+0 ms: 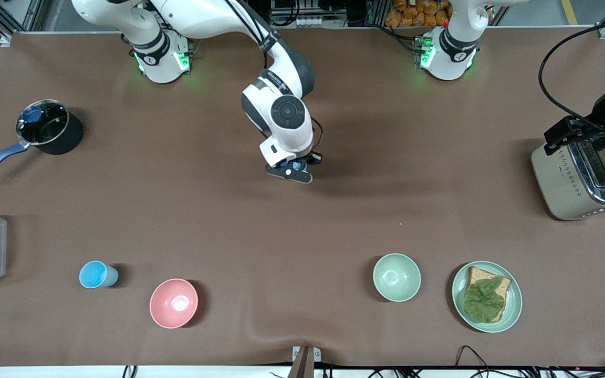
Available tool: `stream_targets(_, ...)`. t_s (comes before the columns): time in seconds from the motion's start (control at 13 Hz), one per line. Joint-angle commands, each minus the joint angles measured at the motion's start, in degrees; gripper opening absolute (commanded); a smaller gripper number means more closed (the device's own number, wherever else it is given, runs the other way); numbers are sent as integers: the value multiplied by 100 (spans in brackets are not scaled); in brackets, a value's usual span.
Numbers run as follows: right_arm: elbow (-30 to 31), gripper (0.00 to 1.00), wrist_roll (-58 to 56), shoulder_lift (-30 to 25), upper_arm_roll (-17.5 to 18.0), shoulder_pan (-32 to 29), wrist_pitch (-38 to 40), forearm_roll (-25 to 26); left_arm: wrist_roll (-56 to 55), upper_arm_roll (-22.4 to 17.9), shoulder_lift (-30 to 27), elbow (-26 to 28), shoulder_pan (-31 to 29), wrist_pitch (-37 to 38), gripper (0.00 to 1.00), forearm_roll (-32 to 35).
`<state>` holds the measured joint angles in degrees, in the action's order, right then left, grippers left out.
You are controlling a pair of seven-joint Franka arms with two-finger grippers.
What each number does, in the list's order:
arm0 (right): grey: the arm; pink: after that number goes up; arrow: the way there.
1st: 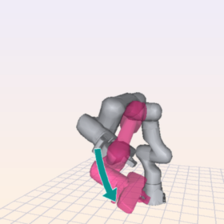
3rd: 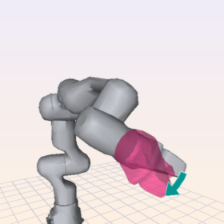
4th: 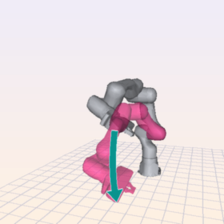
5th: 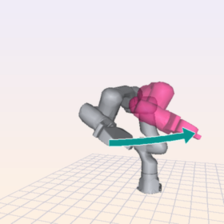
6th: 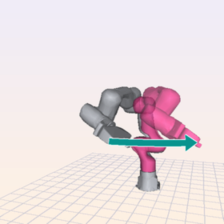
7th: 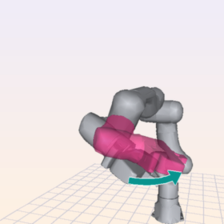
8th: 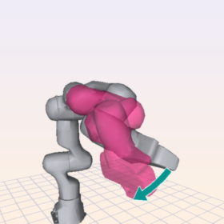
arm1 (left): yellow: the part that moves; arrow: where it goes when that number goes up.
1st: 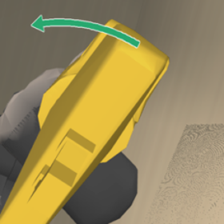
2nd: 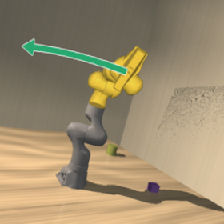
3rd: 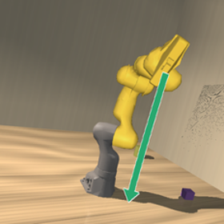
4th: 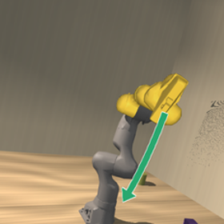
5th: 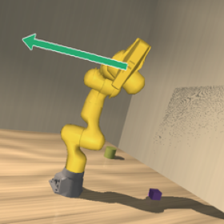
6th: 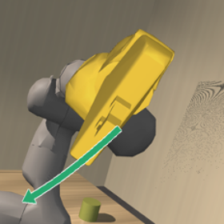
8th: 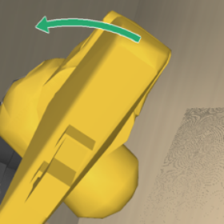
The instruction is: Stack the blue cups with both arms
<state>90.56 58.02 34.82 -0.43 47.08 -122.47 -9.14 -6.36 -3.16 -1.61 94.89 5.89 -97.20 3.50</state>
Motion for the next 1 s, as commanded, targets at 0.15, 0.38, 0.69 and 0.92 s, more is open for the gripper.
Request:
stream_targets(0.15,-239,100,394,25,-62,21,21,-88,108,-35,-130,65,26,52,100,-148)
stream_targets(0.38,-450,100,325,-54,-97,-189,73,-105,108,-35,-129,73,26,52,100,-148)
stream_targets(0.69,-504,100,-1110,-808,-80,-1207,835,-114,99,-35,28,-120,79,26,100,-156)
stream_targets(0.92,-487,100,-3097,-1467,-106,-2103,2293,-27,91,-26,37,-103,97,26,100,-165)
